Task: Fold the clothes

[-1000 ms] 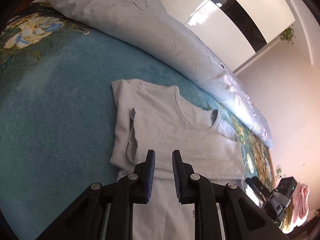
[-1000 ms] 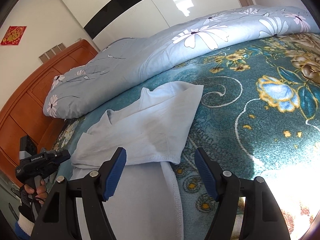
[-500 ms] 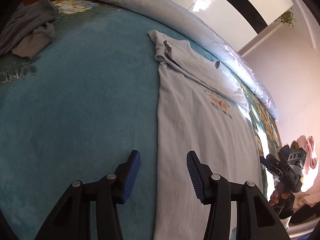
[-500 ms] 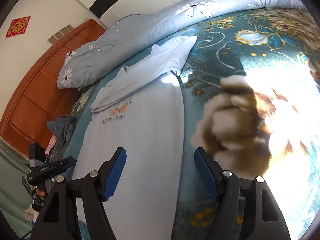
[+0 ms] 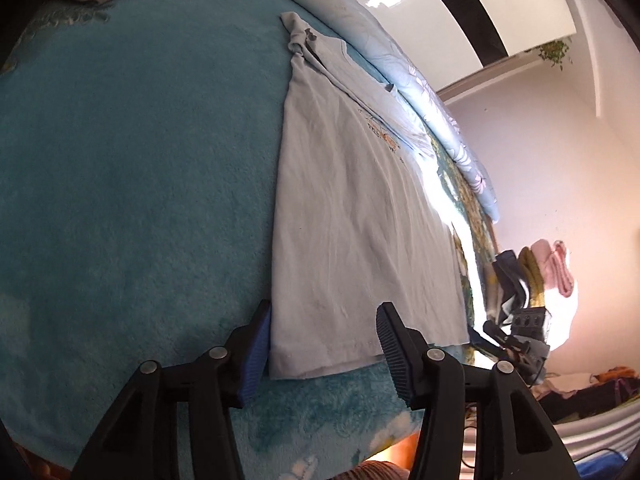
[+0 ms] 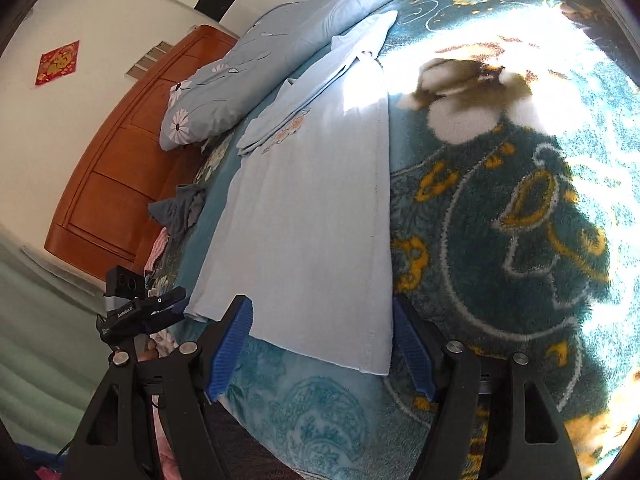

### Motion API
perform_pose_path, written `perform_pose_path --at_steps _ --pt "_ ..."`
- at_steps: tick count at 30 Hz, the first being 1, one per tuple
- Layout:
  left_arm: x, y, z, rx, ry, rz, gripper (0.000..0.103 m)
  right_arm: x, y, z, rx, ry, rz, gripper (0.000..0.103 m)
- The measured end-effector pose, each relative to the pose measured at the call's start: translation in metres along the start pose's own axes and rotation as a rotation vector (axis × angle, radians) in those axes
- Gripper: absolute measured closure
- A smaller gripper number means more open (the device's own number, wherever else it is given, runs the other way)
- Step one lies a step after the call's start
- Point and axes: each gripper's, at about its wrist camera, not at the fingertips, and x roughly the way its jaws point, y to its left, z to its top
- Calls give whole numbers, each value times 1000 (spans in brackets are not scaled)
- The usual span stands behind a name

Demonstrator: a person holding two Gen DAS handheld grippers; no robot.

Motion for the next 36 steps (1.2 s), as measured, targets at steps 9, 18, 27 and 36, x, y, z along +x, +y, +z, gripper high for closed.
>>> perform_pose_path --at_steps 9,18,27,36 --pt "-6 13 -7 -95 -37 -96 47 12 -19 -2 133 10 77 93" --pt "-1 10 -8 -102 -67 -36 66 -25 -26 2 132 -78 -20 96" --pt "14 6 -9 -115 -27 -50 66 -17 -27 -7 123 -48 -11 93" --pt "11 3 -16 -103 -49 -28 63 -26 -39 -3 143 -69 -5 79"
